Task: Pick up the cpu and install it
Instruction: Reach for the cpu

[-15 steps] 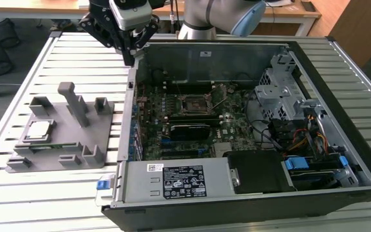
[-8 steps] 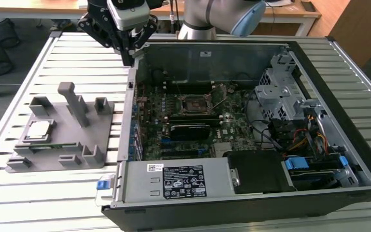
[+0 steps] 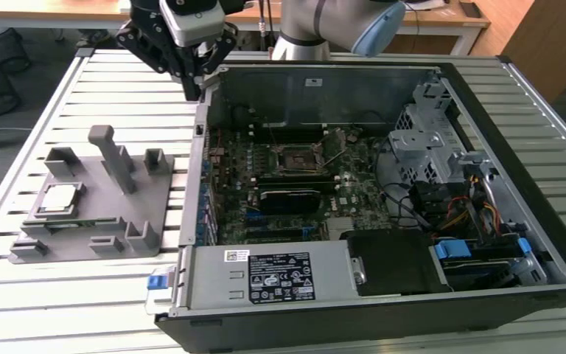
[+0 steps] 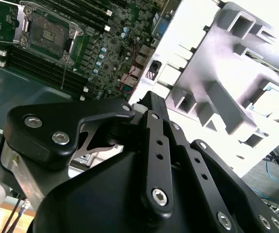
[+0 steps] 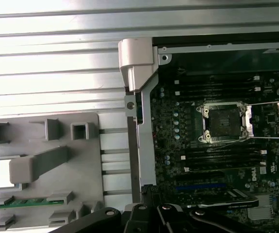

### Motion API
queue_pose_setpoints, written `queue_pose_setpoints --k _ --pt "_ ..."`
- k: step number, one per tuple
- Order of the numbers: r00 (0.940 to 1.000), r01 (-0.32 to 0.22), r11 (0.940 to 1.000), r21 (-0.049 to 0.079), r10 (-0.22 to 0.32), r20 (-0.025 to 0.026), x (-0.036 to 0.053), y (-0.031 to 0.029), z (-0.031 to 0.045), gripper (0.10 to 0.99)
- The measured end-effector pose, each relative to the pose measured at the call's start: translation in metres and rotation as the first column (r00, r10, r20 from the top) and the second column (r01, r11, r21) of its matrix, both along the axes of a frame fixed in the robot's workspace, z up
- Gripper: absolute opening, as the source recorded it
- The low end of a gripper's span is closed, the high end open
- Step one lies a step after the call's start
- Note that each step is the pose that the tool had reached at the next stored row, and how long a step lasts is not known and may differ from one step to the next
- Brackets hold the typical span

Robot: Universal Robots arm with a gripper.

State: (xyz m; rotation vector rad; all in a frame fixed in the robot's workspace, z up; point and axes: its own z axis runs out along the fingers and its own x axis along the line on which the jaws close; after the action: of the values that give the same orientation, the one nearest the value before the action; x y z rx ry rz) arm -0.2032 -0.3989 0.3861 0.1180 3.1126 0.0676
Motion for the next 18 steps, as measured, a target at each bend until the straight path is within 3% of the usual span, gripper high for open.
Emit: queue_pose_setpoints --k 8,18 --pt "1.0000 0.000 1.0000 0.000 0.000 0.0000 -0.0033 0.0000 -0.0004 0.106" --pt "1.0000 0.000 1.0000 0.000 0.000 -0.0004 -0.0140 0.0000 -0.0009 0.106"
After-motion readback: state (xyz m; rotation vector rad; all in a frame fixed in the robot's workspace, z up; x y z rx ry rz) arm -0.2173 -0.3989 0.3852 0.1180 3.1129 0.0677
